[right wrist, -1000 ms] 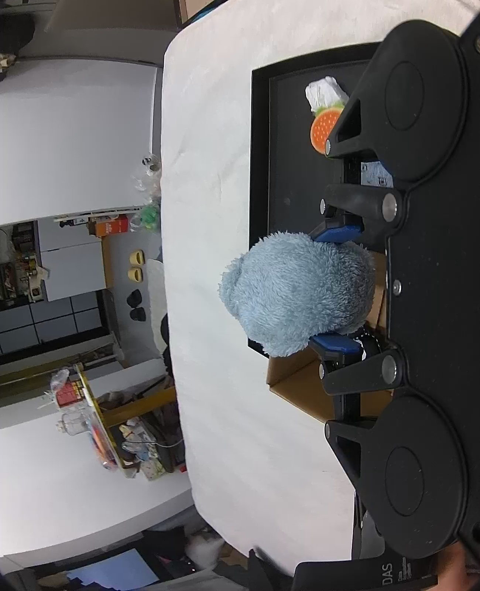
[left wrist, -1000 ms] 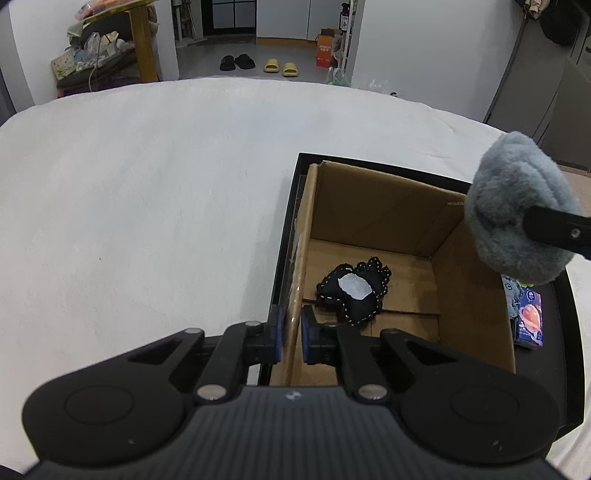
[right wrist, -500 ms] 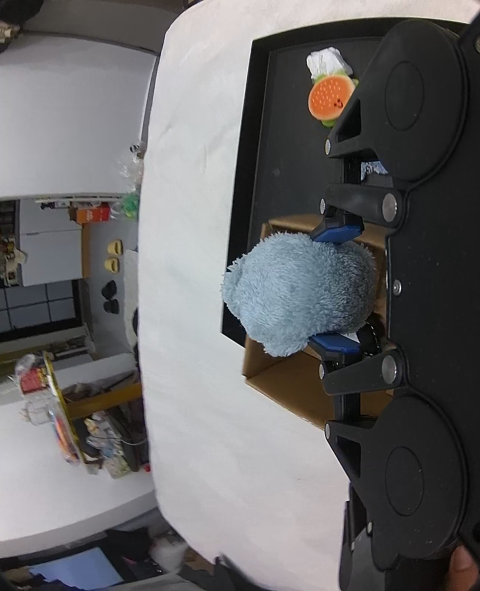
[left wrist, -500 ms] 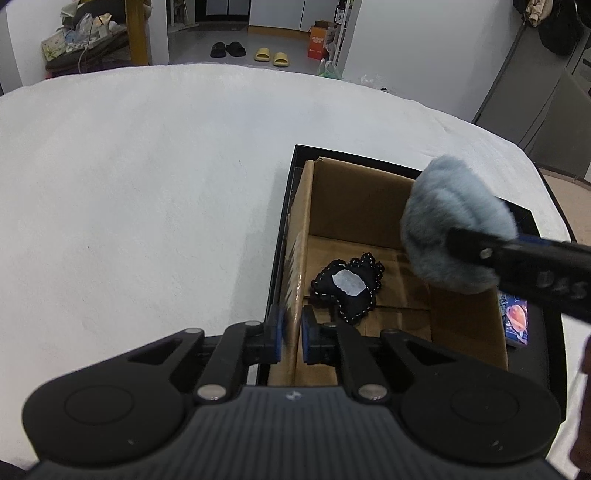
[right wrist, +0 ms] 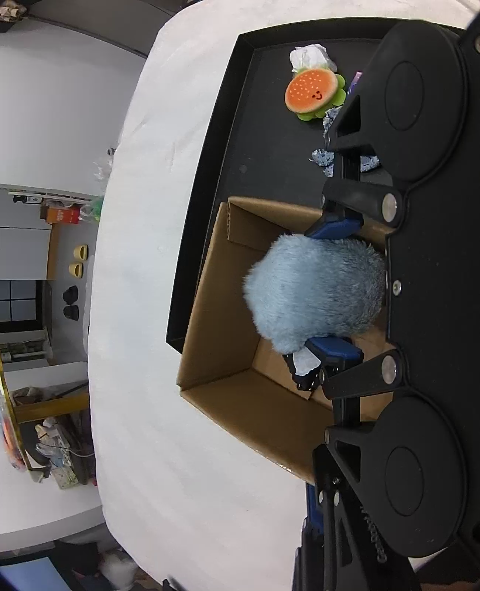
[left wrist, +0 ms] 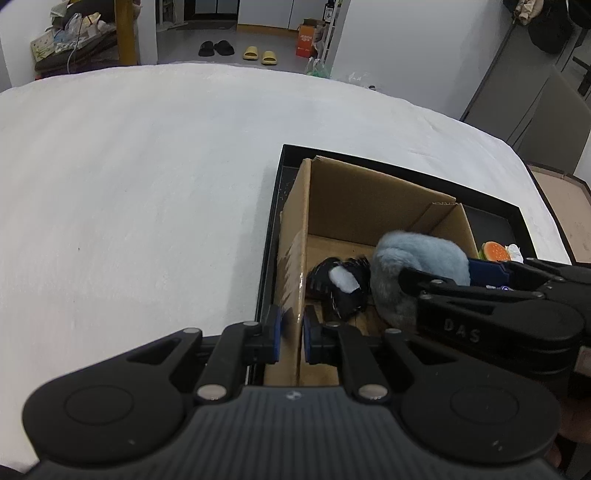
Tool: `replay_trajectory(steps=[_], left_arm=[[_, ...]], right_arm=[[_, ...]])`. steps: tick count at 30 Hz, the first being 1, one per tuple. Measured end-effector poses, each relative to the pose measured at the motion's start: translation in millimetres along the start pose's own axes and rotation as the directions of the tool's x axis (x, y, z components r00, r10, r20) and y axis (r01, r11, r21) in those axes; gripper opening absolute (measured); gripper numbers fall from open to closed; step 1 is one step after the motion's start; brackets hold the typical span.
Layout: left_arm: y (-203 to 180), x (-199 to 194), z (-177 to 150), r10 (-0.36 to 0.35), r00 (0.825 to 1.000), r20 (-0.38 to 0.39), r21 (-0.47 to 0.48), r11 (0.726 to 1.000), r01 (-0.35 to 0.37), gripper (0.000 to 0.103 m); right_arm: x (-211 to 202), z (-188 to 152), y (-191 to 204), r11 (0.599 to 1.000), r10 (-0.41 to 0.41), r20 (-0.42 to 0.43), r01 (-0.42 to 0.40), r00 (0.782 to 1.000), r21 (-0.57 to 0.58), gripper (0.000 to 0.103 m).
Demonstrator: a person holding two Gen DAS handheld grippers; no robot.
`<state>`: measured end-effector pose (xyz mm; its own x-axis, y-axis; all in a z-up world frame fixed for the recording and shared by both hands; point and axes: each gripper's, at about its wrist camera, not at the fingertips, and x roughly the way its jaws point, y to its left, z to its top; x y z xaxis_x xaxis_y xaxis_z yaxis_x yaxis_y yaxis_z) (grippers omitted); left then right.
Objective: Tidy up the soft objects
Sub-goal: 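Lift the grey ball with the right tool and drop it into the box, then move the right tool to the purple galaxy tissue pack and grasp it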
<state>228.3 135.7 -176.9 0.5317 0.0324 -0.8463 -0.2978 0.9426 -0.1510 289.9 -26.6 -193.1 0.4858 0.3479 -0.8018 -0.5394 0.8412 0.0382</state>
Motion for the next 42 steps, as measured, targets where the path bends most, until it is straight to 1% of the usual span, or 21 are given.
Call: replay_trajectory(steps=[4, 6, 9, 11, 12, 13, 15, 16, 18, 20, 24, 29, 32, 34, 37, 39, 42], left_arm=[[-3.3, -3.9, 0.9, 0.025, 1.000, -0.002, 0.008, 1.000, -0.025, 0.011], [-7.2, -5.5, 0.8, 0.043, 0.999, 0.005, 0.020, 0.999, -0.043, 0.013], [-12.6, -6.0, 2.9, 0.060, 0.998, 0.004, 0.016, 0.998, -0.060, 0.013], [-15.7, -6.7, 3.1, 0.065, 0.998, 0.000, 0.008, 0.998, -0.065, 0.015], [-17.7, -7.2, 3.4, 0.067, 0.998, 0.001, 0.008, 0.998, -0.067, 0.018], [-19.6, -8.2, 3.5, 0.071, 0.997, 0.003, 0.009, 0.997, -0.071, 0.021], [-25.1, -10.3, 3.5, 0.083, 0.997, 0.011, 0.015, 0.996, -0.083, 0.035], [-27.6, -11.8, 2.8, 0.089, 0.996, 0.017, 0.018, 0.996, -0.089, 0.039], [-31.7, -14.9, 2.1, 0.107, 0.994, 0.034, 0.027, 0.994, -0.108, 0.050], [-34.7, -16.2, 1.6, 0.125, 0.991, 0.047, 0.037, 0.991, -0.127, 0.054], [-41.1, -15.3, 0.9, 0.141, 0.989, 0.044, 0.032, 0.989, -0.143, 0.057], [-51.7, -15.1, -0.6, 0.167, 0.985, 0.053, 0.059, 0.984, -0.170, 0.061], [-58.0, -15.4, -2.1, 0.182, 0.981, 0.068, 0.082, 0.979, -0.188, 0.065], [-60.6, -14.4, -3.2, 0.195, 0.978, 0.069, 0.090, 0.976, -0.200, 0.067], [-63.1, -12.8, -4.1, 0.212, 0.975, 0.062, 0.090, 0.972, -0.217, 0.068], [-64.4, -12.6, -3.7, 0.224, 0.972, 0.065, 0.086, 0.970, -0.229, 0.069], [-65.8, -14.4, -3.6, 0.240, 0.968, 0.073, 0.076, 0.967, -0.245, 0.069]], right_arm=[[0.1, -1.9, 5.5, 0.999, -0.020, 0.011, 0.020, 1.000, -0.026, 0.055], [-3.6, -2.0, 2.0, 1.000, 0.001, 0.015, -0.001, 1.000, -0.003, 0.056], [-14.3, -1.2, -4.9, 0.999, 0.026, 0.045, -0.027, 0.999, 0.017, 0.057], [-23.4, -1.1, -9.9, 0.999, 0.043, 0.069, -0.045, 0.997, 0.030, 0.060], [-27.0, -0.6, -12.6, 0.998, 0.045, 0.081, -0.048, 0.996, 0.035, 0.063], [-30.4, 0.1, -14.6, 0.998, 0.040, 0.094, -0.044, 0.995, 0.039, 0.063], [-37.0, -0.3, -21.1, 0.997, 0.044, 0.117, -0.051, 0.992, 0.050, 0.063], [-40.7, -1.0, -25.5, 0.996, 0.052, 0.129, -0.060, 0.990, 0.061, 0.063], [-45.4, -2.3, -33.8, 0.995, 0.051, 0.153, -0.063, 0.987, 0.076, 0.063], [-50.2, -4.9, -44.2, 0.994, 0.041, 0.177, -0.059, 0.983, 0.094, 0.063], [-55.6, -11.0, -67.5, 0.988, 0.027, 0.213, -0.059, 0.977, 0.145, 0.064], [-57.2, -23.1, -92.6, 0.982, 0.006, 0.222, -0.048, 0.975, 0.181, 0.064], [-57.2, -30.9, -103.9, 0.977, 0.012, 0.225, -0.059, 0.974, 0.205, 0.064], [-57.1, -36.9, -113.6, 0.969, 0.030, 0.229, -0.084, 0.973, 0.232, 0.068], [-56.9, -46.3, -127.1, 0.965, 0.030, 0.235, -0.090, 0.971, 0.246, 0.074], [-56.4, -51.1, -136.2, 0.961, 0.029, 0.240, -0.093, 0.970, 0.260, 0.075], [-52.2, -60.2, -153.3, 0.947, 0.048, 0.237, -0.120, 0.970, 0.299, 0.075]])
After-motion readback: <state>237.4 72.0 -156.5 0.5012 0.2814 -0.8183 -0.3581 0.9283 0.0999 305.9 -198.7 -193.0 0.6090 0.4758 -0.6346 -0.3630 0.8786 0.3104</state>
